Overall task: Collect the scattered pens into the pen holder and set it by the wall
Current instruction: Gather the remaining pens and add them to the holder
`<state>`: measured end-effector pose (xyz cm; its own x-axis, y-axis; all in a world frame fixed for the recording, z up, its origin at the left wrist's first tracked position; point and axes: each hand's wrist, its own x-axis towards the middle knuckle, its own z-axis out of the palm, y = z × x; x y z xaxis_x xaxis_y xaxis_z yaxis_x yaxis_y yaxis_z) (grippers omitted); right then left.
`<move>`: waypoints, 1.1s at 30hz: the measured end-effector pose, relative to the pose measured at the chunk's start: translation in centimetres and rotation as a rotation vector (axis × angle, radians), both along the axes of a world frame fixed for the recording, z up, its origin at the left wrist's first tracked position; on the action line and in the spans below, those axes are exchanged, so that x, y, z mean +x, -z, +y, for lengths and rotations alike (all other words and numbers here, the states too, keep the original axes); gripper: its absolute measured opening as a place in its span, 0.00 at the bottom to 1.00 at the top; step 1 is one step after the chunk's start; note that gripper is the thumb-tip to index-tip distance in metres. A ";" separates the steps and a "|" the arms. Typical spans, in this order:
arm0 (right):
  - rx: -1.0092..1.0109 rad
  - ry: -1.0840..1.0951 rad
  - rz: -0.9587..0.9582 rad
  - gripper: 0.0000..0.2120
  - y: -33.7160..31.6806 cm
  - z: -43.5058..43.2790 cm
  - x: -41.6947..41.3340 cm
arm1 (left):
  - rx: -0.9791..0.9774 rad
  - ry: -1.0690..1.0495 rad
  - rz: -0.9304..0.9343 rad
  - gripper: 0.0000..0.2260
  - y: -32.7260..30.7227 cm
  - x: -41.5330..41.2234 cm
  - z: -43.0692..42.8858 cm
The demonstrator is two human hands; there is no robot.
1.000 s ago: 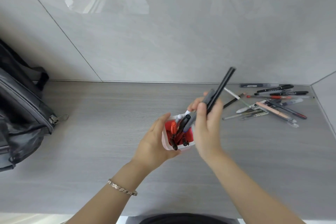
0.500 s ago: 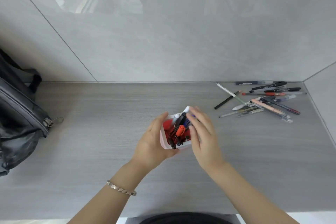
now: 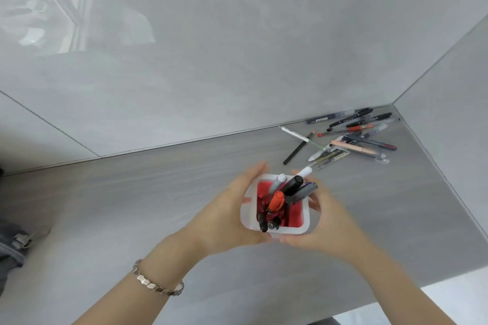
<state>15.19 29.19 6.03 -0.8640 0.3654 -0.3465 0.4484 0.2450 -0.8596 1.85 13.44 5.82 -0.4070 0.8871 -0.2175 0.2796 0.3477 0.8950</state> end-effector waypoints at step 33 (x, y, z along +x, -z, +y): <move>-0.130 0.202 0.073 0.37 4.9 16.3 8.3 | -0.134 -0.542 -0.402 0.07 -1.0 5.9 15.6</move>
<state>23.54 45.46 1.11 -0.8027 0.4892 -0.3412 0.4124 0.0421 -0.9100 7.79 29.02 6.80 -0.6503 0.5361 -0.5382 -0.3102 0.4594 0.8323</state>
